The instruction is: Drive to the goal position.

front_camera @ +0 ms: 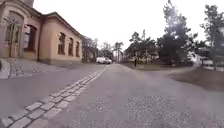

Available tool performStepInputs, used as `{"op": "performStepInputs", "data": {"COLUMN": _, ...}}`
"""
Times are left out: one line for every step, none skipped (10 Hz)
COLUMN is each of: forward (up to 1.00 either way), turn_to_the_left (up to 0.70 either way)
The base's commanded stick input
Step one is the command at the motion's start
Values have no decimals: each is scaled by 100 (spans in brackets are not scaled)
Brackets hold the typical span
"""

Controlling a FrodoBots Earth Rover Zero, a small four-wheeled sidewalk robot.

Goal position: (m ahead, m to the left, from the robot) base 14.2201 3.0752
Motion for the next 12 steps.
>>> {"op": "performStepInputs", "data": {"forward": 100, "turn_to_the_left": 0}}
{"op": "performStepInputs", "data": {"forward": 100, "turn_to_the_left": 0}}
{"op": "performStepInputs", "data": {"forward": 100, "turn_to_the_left": 0}}
{"op": "performStepInputs", "data": {"forward": 100, "turn_to_the_left": 0}}
{"op": "performStepInputs", "data": {"forward": 100, "turn_to_the_left": 0}}
{"op": "performStepInputs", "data": {"forward": 100, "turn_to_the_left": 0}}
{"op": "performStepInputs", "data": {"forward": 100, "turn_to_the_left": 0}}
{"op": "performStepInputs", "data": {"forward": 100, "turn_to_the_left": 0}}
{"op": "performStepInputs", "data": {"forward": 100, "turn_to_the_left": 0}}
{"op": "performStepInputs", "data": {"forward": 100, "turn_to_the_left": 0}}
{"op": "performStepInputs", "data": {"forward": 100, "turn_to_the_left": 0}}
{"op": "performStepInputs", "data": {"forward": 100, "turn_to_the_left": 0}}
